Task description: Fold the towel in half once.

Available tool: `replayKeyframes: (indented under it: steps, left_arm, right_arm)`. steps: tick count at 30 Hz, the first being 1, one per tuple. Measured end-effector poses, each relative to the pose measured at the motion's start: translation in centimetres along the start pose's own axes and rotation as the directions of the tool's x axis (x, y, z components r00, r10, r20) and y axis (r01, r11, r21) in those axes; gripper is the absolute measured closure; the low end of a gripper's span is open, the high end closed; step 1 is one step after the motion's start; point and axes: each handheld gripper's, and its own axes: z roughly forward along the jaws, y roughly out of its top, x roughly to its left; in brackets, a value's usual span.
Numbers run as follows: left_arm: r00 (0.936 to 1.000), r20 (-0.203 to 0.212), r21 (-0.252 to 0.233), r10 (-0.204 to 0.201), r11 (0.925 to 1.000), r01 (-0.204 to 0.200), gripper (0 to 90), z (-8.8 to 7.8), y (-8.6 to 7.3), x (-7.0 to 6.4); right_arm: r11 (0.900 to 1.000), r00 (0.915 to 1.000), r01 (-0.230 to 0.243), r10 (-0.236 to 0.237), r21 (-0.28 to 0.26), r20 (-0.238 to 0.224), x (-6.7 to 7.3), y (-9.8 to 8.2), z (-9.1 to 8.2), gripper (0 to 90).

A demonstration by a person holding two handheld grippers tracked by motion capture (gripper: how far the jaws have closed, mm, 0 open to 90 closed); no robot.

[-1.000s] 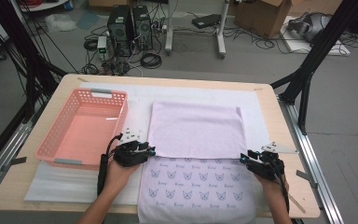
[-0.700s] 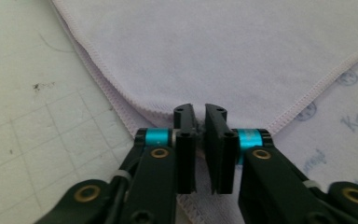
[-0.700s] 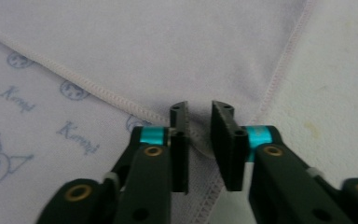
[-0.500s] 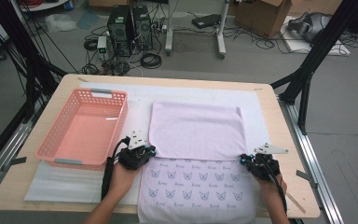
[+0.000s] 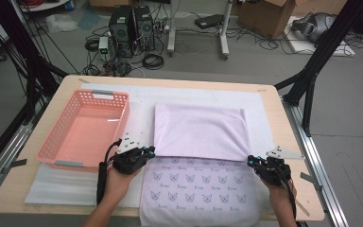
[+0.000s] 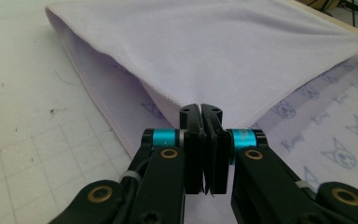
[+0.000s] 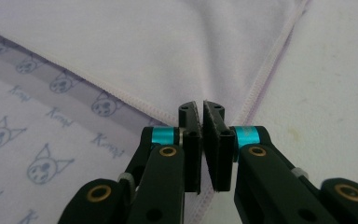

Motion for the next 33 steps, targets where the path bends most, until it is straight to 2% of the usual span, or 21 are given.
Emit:
replayKeyframes:
  steps: [9,13,20,27,33]
  left_arm:
    - [0.9998,0.016,-0.027,-0.01,0.9996,0.01,87.3,-2.8,-1.4,-1.7]
    - [0.9997,0.023,-0.025,0.001,0.9997,0.0,87.3,-4.1,-2.3,-2.9]
    - [0.9993,0.038,-0.023,-0.005,0.9997,0.006,87.3,-6.4,-3.9,-4.5]
    - [0.9987,0.05,-0.012,-0.009,0.9999,0.01,87.3,-8.1,-5.3,-5.6]
    - [0.9977,0.066,0.003,-0.013,0.9999,0.013,87.3,-8.7,-6.2,-6.2]
  right_arm:
    - [1.0,1.0,0.006,-0.006,-0.002,0.003,1.9,-1.7,-2.4,85.9]
    - [1.0,1.0,-0.005,0.005,-0.004,0.007,2.9,-2.7,-3.7,85.9]
    - [1.0,1.0,-0.004,0.004,-0.005,-0.001,4.4,-4.2,-5.7,86.0]
    - [1.0,0.9999,-0.005,0.006,0.028,-0.011,5.7,-5.5,-6.8,85.9]
    - [0.999,0.9995,-0.017,0.018,0.036,-0.026,6.2,-6.3,-7.7,85.9]
